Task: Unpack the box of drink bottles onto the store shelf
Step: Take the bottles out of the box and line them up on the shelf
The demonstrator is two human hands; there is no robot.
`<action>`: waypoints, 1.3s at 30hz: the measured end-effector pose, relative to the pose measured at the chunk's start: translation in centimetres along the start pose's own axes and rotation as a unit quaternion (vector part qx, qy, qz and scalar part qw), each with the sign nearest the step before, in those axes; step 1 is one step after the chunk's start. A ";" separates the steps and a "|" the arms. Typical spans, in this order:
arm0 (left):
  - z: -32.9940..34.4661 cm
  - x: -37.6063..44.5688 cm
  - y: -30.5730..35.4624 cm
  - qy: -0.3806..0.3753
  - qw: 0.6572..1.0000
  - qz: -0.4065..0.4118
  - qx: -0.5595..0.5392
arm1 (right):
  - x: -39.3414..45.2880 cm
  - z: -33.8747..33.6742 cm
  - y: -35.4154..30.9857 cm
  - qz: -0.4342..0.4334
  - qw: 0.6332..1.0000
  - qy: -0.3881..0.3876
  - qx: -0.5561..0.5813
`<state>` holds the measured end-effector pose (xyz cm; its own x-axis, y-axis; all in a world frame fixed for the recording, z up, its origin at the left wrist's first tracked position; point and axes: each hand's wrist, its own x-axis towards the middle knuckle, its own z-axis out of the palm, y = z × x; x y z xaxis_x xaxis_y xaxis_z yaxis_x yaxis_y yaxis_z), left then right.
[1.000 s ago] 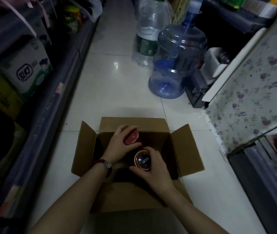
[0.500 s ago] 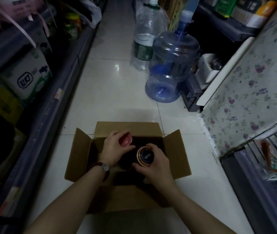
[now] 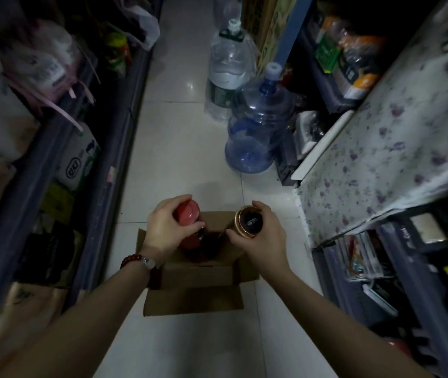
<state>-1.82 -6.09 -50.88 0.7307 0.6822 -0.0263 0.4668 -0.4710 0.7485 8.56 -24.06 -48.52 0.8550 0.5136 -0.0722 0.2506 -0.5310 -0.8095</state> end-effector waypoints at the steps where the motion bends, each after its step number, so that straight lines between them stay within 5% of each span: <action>1: -1.3 -0.1 1.7 0.001 1.000 -0.006 -0.004 | -0.2 -1.5 -1.7 -0.002 1.000 0.002 0.003; 21: -21.0 0.2 43.1 -0.065 0.969 0.044 -0.233 | -1.5 -33.9 -28.9 -0.043 0.989 0.120 0.078; 28: -22.6 0.7 52.6 -0.102 0.943 0.058 -0.313 | -1.3 -42.1 -33.4 -0.031 0.972 0.179 0.149; 39: -24.3 4.5 64.6 -0.229 0.903 0.189 -0.310 | -1.9 -51.2 -38.8 -0.035 0.937 0.318 0.144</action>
<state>19.48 -19.87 13.49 0.9752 0.1686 0.1432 -0.1239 -0.1202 0.9850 20.43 -38.91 12.88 0.9617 -0.0128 0.2737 0.2611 -0.2601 -0.9296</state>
